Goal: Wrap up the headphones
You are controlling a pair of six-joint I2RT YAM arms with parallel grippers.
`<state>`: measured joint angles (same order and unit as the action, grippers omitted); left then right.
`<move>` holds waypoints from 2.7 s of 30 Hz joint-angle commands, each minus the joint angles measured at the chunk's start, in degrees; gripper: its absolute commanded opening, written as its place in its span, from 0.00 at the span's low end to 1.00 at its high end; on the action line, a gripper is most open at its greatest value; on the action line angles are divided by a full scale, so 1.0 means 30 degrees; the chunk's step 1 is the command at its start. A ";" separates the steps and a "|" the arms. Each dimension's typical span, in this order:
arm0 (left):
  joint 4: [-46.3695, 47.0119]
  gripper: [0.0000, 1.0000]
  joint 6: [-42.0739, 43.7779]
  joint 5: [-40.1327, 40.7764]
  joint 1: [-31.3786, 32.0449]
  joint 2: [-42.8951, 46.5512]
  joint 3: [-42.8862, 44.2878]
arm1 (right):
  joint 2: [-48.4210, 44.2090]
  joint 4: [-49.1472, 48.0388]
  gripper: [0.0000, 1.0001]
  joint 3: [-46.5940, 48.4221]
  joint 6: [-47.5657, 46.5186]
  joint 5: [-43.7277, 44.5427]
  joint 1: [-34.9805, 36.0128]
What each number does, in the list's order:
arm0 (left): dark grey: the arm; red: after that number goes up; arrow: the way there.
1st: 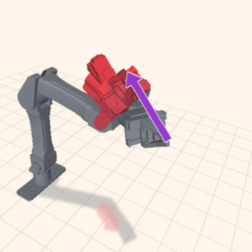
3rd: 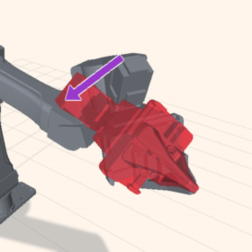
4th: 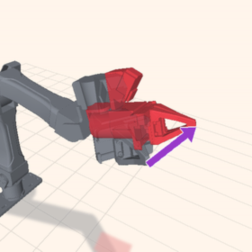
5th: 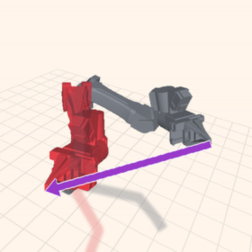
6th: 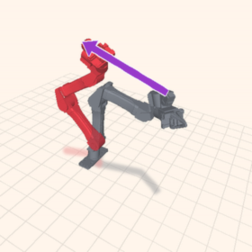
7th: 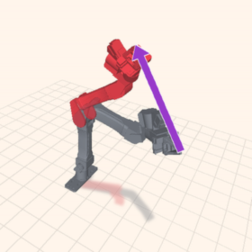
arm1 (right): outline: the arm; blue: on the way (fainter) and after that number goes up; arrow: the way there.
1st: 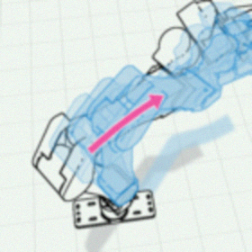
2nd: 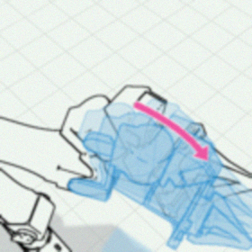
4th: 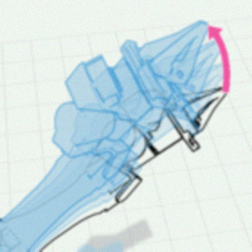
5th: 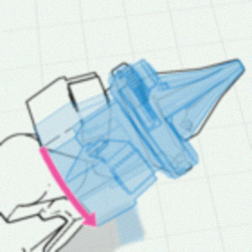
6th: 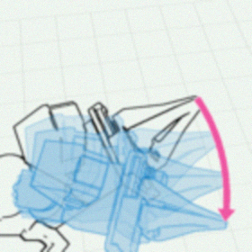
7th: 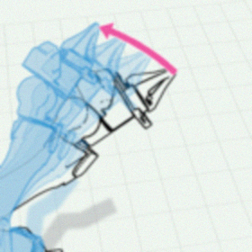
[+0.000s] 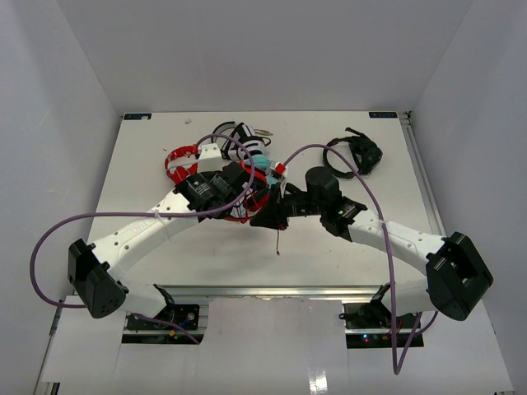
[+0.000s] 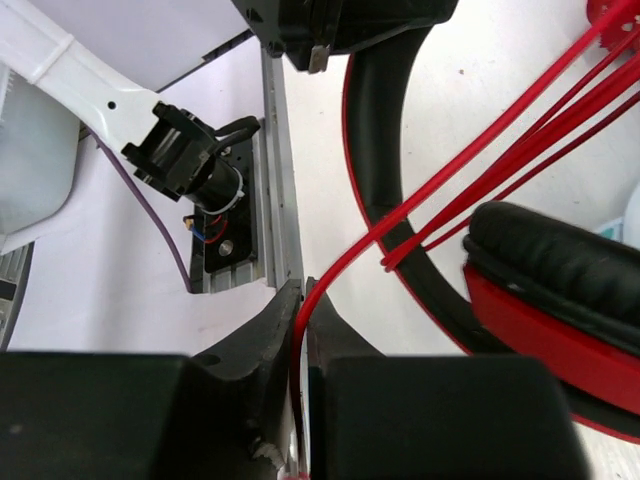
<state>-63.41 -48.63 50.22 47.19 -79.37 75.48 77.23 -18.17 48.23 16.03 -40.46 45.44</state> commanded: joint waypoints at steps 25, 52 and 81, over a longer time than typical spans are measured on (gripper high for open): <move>0.1550 0.00 -0.1644 -0.0422 -0.0314 0.4108 0.1448 | -0.0337 -0.4449 0.10 -0.2676 0.0212 0.3443 0.1658; 0.6195 0.00 -0.6371 -0.6557 -0.0291 0.8144 -0.3541 | -0.2386 -1.4215 0.14 -0.7842 -0.0589 1.0440 0.2696; 0.8338 0.00 -0.5547 -1.1479 -0.0295 1.0138 -0.4930 | 0.1134 -2.4918 0.12 -1.0425 -0.1597 1.2486 0.2667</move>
<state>-46.25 -63.71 22.79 45.99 -53.20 60.65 78.82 -77.41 18.99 13.28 -6.52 53.89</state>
